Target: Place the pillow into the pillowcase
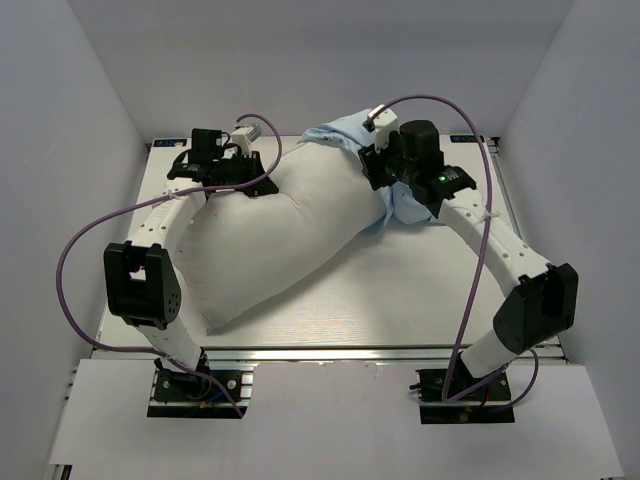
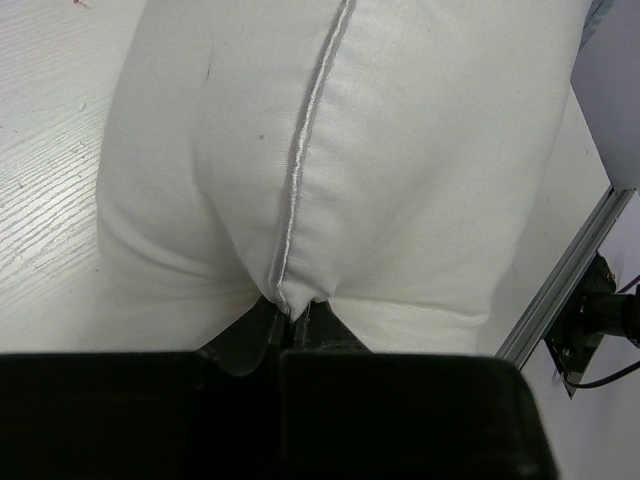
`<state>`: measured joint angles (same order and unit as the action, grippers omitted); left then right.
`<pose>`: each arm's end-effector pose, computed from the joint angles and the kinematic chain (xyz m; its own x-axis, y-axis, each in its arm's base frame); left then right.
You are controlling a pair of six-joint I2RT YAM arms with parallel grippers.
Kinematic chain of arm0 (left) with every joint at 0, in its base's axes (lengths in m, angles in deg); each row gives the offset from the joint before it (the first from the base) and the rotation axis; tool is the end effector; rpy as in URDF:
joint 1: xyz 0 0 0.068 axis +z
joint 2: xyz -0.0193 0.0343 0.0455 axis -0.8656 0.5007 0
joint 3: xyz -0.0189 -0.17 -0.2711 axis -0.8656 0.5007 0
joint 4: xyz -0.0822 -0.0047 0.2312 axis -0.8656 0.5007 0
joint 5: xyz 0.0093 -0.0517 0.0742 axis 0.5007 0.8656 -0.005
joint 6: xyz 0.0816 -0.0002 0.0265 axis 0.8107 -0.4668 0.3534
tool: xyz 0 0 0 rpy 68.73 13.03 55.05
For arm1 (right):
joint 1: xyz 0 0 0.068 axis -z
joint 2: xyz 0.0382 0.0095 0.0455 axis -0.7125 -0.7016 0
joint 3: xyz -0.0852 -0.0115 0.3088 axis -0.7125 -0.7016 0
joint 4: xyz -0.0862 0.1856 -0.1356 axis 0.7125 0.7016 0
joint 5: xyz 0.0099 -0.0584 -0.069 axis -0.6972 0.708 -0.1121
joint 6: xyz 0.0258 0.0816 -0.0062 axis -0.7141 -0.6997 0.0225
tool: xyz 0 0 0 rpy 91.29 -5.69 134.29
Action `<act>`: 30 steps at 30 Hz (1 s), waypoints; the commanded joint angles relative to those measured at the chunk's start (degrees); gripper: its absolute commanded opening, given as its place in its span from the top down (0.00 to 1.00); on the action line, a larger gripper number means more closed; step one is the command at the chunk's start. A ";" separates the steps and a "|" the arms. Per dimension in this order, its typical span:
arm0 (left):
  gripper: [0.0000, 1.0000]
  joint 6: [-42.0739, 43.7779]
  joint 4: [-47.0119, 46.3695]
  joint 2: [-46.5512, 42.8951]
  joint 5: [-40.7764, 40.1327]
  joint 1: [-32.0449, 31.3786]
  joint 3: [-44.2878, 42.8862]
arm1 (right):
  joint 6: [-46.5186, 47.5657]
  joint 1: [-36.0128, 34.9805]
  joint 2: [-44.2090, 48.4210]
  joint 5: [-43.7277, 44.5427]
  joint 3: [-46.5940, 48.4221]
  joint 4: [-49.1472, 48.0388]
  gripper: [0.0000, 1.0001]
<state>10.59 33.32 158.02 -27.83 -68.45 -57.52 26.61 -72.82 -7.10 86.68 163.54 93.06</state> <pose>0.3814 -0.1076 0.3349 -0.7183 0.0671 -0.6925 0.5436 0.6753 -0.4985 0.3347 0.1764 0.4220 -0.1744 -0.3718 -0.9118 -0.5502 0.8048 -0.2229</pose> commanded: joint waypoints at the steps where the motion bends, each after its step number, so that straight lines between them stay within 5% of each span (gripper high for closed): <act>1: 1.00 0.41 6.45 0.05 1.50 -1.18 1.41 | 0.72 0.13 -2.90 0.97 1.07 -1.11 0.41; 11: 1.00 0.24 6.28 -1.01 1.33 -1.18 2.55 | -0.07 0.13 -10.20 0.09 6.43 -0.67 0.57; 16: 1.00 0.32 6.36 -1.01 1.33 -1.18 2.47 | 0.64 0.04 -10.39 -0.08 7.40 -1.37 0.98; 30: 1.00 -2.05 2.59 0.92 4.84 -1.35 -0.60 | -4.98 -7.24 -9.59 -12.30 16.97 4.08 1.00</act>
<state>9.45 32.91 158.07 -26.98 -68.43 -57.41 24.79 -76.25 -17.37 79.47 174.97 98.30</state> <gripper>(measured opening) 0.101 0.009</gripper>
